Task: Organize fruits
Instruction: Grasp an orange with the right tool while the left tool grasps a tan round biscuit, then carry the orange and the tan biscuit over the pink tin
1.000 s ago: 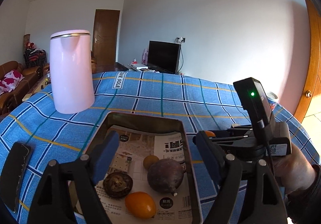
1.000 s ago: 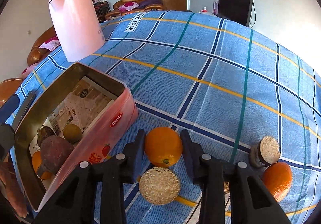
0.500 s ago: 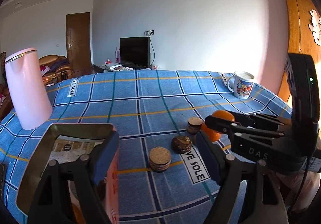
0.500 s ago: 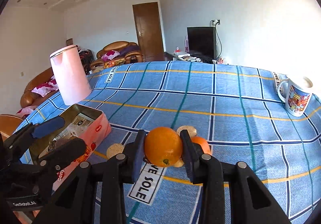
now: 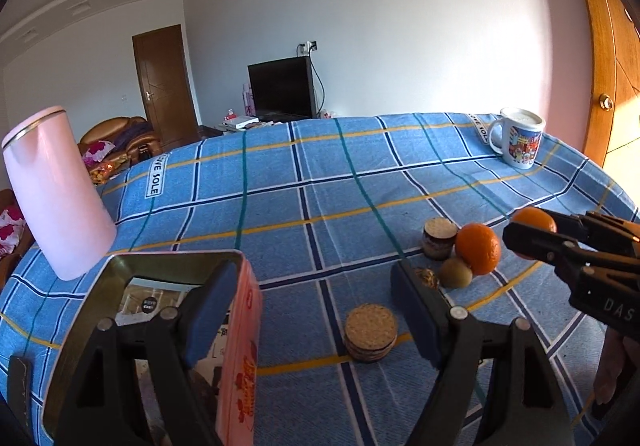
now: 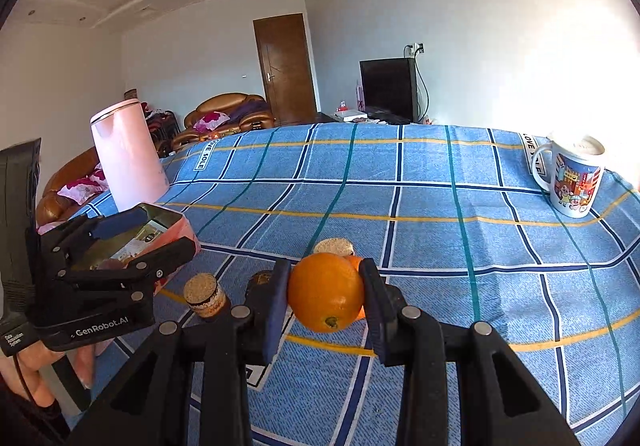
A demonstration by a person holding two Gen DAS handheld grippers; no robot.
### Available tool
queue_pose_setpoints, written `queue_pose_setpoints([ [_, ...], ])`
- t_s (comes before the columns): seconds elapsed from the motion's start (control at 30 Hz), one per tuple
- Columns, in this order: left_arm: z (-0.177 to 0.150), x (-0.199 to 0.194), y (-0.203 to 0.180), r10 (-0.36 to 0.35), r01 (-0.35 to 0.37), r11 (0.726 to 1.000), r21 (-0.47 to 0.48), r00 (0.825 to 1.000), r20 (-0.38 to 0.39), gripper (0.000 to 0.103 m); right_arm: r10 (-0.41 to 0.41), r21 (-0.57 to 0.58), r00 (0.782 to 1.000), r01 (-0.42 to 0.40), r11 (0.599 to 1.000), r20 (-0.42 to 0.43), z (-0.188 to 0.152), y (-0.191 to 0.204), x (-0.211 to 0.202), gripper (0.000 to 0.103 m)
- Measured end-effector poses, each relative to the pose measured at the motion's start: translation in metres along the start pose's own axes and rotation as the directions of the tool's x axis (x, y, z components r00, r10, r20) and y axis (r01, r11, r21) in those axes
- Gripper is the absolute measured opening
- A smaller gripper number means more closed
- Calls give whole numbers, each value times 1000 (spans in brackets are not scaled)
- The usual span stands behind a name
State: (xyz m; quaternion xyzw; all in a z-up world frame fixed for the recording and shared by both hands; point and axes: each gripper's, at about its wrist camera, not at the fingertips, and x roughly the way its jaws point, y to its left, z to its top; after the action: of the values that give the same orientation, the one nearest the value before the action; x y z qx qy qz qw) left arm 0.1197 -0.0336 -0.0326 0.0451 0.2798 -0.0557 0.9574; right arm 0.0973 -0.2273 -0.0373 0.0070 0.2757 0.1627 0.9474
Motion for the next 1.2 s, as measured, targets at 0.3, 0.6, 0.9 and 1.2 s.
queue_pose_setpoints([
  [0.3,-11,19,-30,-72,87,992,96,986,-150,77,-7,-11,1000,7,1000,-5,-1,2,1,37],
  [0.6,-16,49,-22,-125,136,991,17,947,-295,47,5,3,1000,-5,1000,-12,-1,-1,2,37],
  [0.9,-13,35,-24,-135,146,989,32,963,-234,36,13,42,1000,-14,999,24,-2,-9,-5,37],
  [1.2,-9,14,-16,-115,118,993,20,987,-110,36,12,36,997,-15,999,74,-1,-7,-15,37],
])
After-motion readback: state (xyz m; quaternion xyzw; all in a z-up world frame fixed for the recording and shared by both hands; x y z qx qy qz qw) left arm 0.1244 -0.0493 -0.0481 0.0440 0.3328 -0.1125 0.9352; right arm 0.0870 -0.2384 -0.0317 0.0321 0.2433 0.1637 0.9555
